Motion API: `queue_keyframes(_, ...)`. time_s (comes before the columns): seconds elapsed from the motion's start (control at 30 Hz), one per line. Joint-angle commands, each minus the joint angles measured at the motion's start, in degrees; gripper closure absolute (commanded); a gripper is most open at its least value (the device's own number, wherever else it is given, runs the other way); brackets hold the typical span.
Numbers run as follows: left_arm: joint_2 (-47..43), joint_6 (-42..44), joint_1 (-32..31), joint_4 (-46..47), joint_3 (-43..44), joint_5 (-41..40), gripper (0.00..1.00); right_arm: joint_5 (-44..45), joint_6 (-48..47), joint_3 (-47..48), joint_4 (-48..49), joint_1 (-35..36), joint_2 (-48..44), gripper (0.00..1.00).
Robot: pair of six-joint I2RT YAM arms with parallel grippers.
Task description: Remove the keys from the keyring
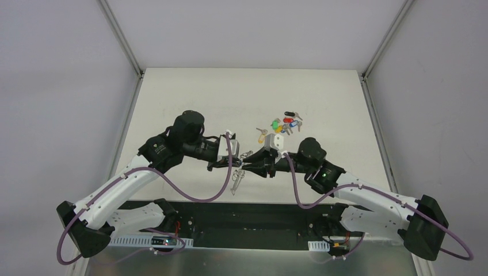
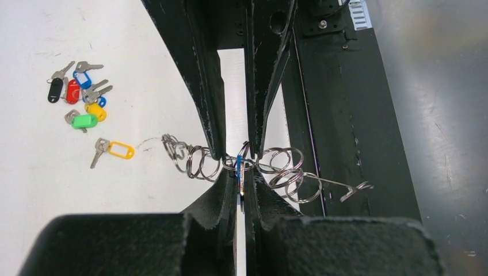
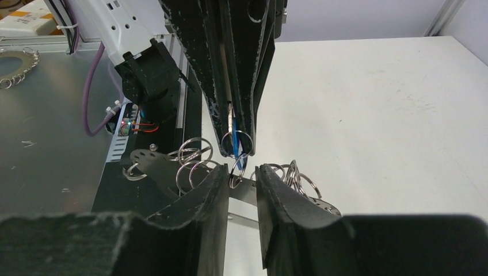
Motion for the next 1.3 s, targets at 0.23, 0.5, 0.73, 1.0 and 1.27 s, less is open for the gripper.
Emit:
queue_keyframes(0.23,-1.74,1.65,-0.92,0.87,1.87,-1.32,1.00,1.66,-1.22,2.47,2.57,1.19,-0.42,1.00)
queue_keyframes(0.5,-2.58,3.12,-0.86,0.40,1.77,-3.84,1.00,1.54,-1.56,2.76,-4.33,1.17,-3.89,1.00)
queue_keyframes(0.73,-2.19,4.11,-1.43,0.17,2.13,-5.31,1.00,-0.81,-0.67,4.45,-6.36,1.14,-2.98,1.00)
queue_keyframes(1.0,-1.69,3.53,-2.43,0.72,2.67,-6.40,1.00,-2.15,3.71,3.23,2.43,1.16,-1.82,1.00)
queue_keyframes(1.27,-2.15,2.67,-2.50,1.82,2.62,-6.33,1.00,-2.97,5.83,5.19,1.01,1.13,1.08,1.00)
